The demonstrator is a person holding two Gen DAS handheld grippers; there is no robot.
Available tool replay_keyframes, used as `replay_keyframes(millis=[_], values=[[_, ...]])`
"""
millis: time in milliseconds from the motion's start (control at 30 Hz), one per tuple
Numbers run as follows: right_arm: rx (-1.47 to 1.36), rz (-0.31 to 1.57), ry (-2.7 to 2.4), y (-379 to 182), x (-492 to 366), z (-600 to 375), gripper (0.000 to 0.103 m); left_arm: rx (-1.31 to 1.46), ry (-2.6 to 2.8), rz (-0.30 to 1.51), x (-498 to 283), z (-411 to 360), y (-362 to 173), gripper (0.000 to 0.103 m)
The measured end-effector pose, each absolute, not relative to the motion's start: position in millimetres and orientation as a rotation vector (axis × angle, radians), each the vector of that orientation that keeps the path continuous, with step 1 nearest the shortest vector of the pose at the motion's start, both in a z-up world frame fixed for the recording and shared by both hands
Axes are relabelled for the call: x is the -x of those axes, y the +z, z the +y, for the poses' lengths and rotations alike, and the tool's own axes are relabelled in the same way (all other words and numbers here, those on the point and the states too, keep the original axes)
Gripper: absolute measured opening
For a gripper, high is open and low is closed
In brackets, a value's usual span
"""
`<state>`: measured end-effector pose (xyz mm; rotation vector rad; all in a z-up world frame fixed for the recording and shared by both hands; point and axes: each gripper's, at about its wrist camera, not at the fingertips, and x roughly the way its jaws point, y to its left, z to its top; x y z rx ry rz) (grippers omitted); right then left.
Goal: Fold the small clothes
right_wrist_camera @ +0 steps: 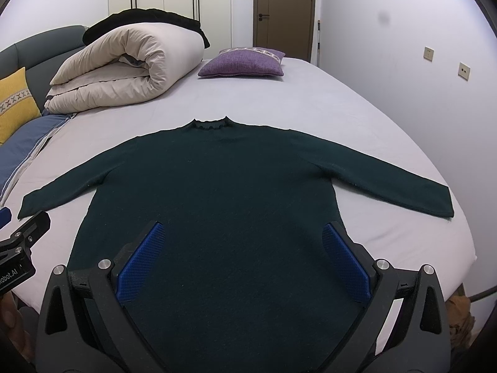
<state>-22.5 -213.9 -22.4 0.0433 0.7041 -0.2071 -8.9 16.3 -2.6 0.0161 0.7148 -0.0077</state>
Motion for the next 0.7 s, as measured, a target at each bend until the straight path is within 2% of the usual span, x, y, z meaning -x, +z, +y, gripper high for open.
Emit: replay_keyframes(millis=[700], values=[[-0.045, 0.706, -0.208, -22.1, 21.2, -213.8, 0.103, -0.016, -0.007, 0.716, 9.4, 17.1, -2.6, 0.103]])
